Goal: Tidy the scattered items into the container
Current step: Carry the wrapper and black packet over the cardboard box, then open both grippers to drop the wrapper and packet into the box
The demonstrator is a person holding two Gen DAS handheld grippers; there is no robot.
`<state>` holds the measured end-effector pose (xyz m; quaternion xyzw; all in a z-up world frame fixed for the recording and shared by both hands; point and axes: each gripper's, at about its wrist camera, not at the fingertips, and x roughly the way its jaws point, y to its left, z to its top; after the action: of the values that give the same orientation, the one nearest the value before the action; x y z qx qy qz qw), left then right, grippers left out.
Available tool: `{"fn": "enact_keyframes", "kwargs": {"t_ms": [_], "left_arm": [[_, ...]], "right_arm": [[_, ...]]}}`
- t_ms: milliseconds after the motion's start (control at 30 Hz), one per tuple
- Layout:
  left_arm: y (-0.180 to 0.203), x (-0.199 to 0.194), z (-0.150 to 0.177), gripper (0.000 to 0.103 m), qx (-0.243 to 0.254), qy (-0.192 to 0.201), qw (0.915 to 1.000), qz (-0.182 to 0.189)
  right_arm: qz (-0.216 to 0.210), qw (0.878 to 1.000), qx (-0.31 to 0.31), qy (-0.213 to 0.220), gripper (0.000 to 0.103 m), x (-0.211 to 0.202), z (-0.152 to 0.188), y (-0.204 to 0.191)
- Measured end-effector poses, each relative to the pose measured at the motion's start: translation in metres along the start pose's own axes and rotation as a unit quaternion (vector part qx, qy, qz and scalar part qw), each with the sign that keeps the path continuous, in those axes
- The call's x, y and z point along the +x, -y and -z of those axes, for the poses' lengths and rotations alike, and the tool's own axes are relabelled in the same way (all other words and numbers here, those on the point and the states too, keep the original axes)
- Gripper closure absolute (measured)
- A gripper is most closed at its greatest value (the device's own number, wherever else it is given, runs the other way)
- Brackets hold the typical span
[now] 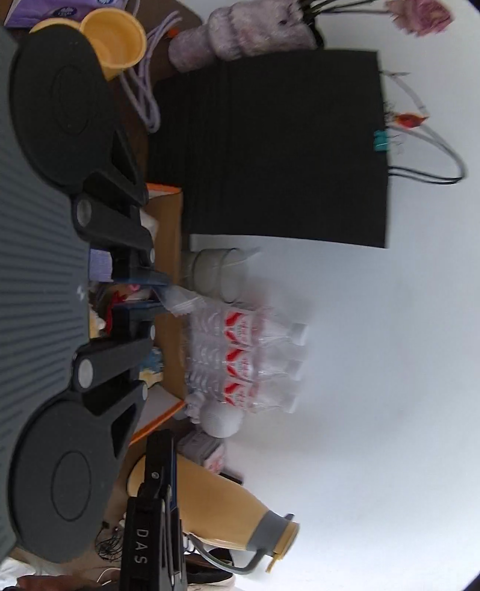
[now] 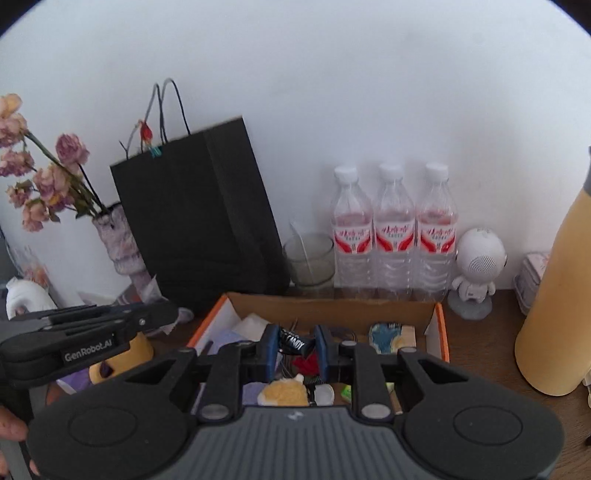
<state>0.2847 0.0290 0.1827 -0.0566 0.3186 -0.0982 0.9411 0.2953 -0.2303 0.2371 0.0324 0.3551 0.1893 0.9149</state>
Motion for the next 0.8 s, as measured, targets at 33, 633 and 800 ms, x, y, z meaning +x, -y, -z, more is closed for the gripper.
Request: {"fn": "enact_keyframes", "kwargs": {"t_ms": [33,633,800], "left_arm": [[-0.004,0.016,-0.006,0.094,-0.009,-0.034,0.9994,-0.004],[-0.024,0.16,0.043,0.075,-0.034,-0.314,0.9487,-0.023],[-0.02,0.136,0.023,0.036,-0.022,-0.283,0.9585,-0.026]], "right_arm": [[0.005,1.0,-0.003,-0.031,0.083,0.015,-0.006,0.003],[0.042,0.953,0.038,-0.299,0.069,0.179,0.034,0.029],[0.055,0.958,0.056,-0.275,0.042,0.156,0.017,0.033]]}}
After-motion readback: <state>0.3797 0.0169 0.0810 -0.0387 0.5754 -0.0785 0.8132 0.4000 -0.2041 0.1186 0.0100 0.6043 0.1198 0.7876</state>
